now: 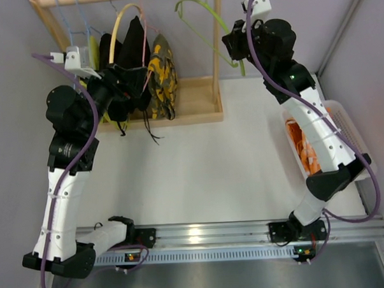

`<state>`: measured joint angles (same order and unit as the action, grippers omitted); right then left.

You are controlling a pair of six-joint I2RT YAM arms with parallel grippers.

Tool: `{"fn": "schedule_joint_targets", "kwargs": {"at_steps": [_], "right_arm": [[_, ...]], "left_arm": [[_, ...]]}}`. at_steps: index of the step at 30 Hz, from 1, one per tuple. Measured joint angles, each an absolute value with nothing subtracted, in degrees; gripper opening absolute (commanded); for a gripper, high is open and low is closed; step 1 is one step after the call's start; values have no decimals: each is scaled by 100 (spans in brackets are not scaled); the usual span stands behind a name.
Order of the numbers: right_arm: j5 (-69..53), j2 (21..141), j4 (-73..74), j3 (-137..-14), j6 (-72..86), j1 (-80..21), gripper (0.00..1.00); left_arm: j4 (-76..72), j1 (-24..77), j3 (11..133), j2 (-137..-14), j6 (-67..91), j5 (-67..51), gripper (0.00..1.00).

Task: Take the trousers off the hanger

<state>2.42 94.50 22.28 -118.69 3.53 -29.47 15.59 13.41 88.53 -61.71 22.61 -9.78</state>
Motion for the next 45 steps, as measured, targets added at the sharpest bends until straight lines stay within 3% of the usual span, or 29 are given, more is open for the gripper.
{"fn": "schedule_joint_targets", "kwargs": {"at_steps": [9, 13, 15, 16, 18, 22, 34, 45], "right_arm": [[287, 9741, 2185, -11874, 311, -2947, 1], [237, 9498, 1975, -11406, 375, -2947, 41], [187, 9303, 2025, -11087, 395, -2945, 51], [161, 9231, 2032, -10954, 388, -2945, 64], [126, 9021, 2071, -10654, 423, -2945, 81], [-54, 8479, 2187, -10175, 362, -2893, 99], [-884, 6165, 2644, -8739, 202, -2154, 99], [-1249, 5081, 4211, -7194, -458, -1507, 99]], "left_arm": [[1673, 1341, 8838, -5977, 1951, -1081, 99], [1887, 1341, 8838, -5937, 1793, -1061, 99], [2051, 1341, 8838, -5940, 1739, -1068, 99], [2161, 1341, 8840, -5942, 1708, -1079, 99], [2467, 1341, 8871, -5955, 1608, -1120, 99], [2934, 1341, 8888, -5957, 1306, -1153, 99], [4991, 1341, 8381, -5660, -126, -1599, 99], [6246, 1341, 7336, -5225, -744, -698, 99]]}}
